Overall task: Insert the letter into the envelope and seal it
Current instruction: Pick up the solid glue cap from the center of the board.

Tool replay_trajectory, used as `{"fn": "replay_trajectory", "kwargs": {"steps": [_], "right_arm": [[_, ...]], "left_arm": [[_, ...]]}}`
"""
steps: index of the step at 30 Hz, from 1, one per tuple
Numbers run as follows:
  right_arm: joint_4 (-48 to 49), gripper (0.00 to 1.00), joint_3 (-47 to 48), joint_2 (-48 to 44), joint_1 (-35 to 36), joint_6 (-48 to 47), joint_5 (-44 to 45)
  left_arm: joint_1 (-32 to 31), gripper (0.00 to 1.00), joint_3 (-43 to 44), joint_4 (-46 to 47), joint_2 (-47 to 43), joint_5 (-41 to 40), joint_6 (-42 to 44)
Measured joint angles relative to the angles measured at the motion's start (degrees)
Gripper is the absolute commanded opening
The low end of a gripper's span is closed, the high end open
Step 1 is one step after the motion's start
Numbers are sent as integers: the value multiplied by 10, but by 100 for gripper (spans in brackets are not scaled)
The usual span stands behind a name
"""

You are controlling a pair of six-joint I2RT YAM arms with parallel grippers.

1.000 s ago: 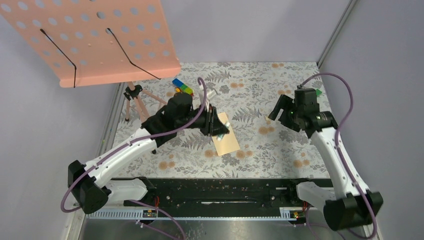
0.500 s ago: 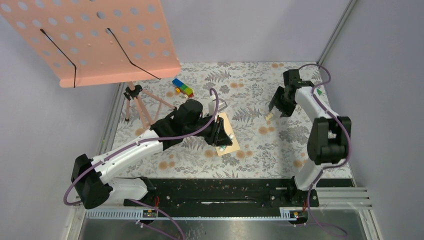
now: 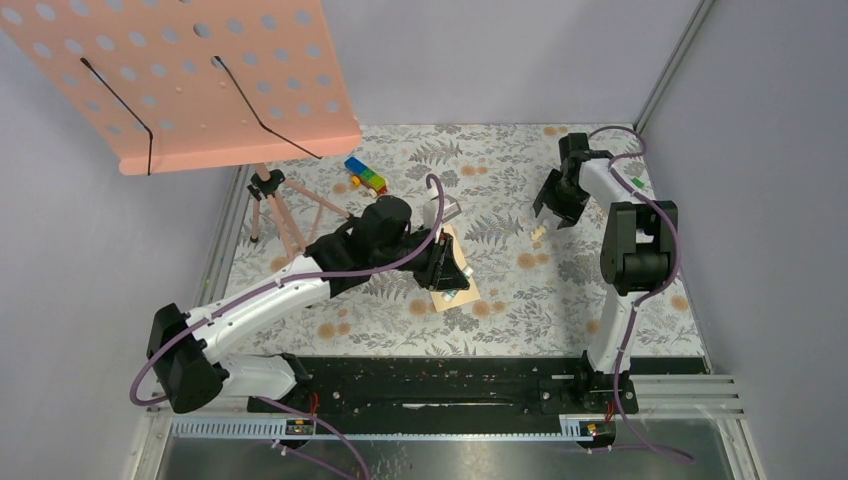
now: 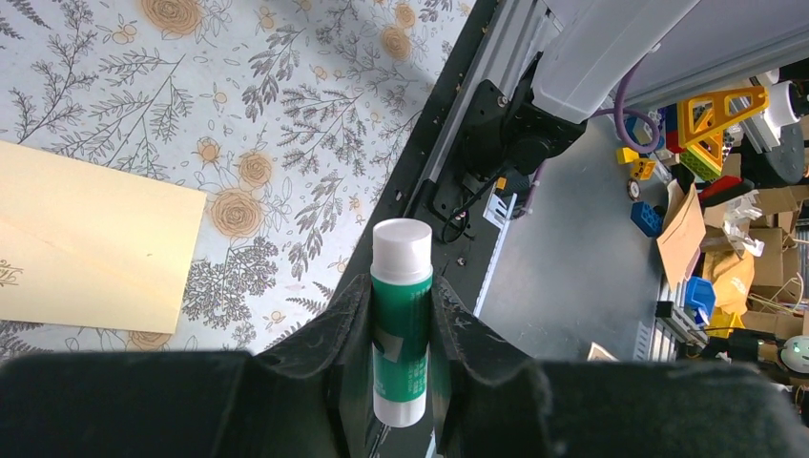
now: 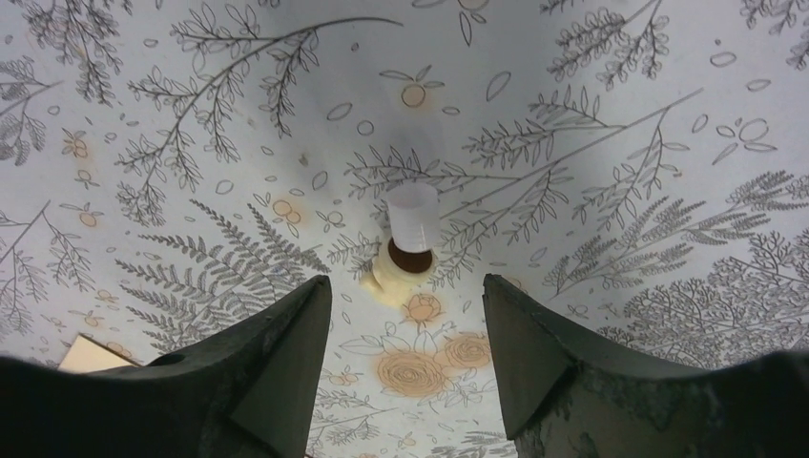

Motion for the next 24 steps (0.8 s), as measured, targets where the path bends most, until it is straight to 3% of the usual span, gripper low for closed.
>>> {"fn": "replay_trajectory", "kwargs": {"steps": [14, 18, 24], "right_arm": [[-17, 58, 50, 63, 0, 1, -1], [-27, 50, 59, 70, 0, 1, -5], [-44, 50, 85, 83, 0, 0, -9]], "left_arm": [[0, 0, 14, -15, 14, 0, 13], [0, 0, 22, -21, 20, 0, 15], [0, 0, 33, -23, 25, 0, 18]]}}
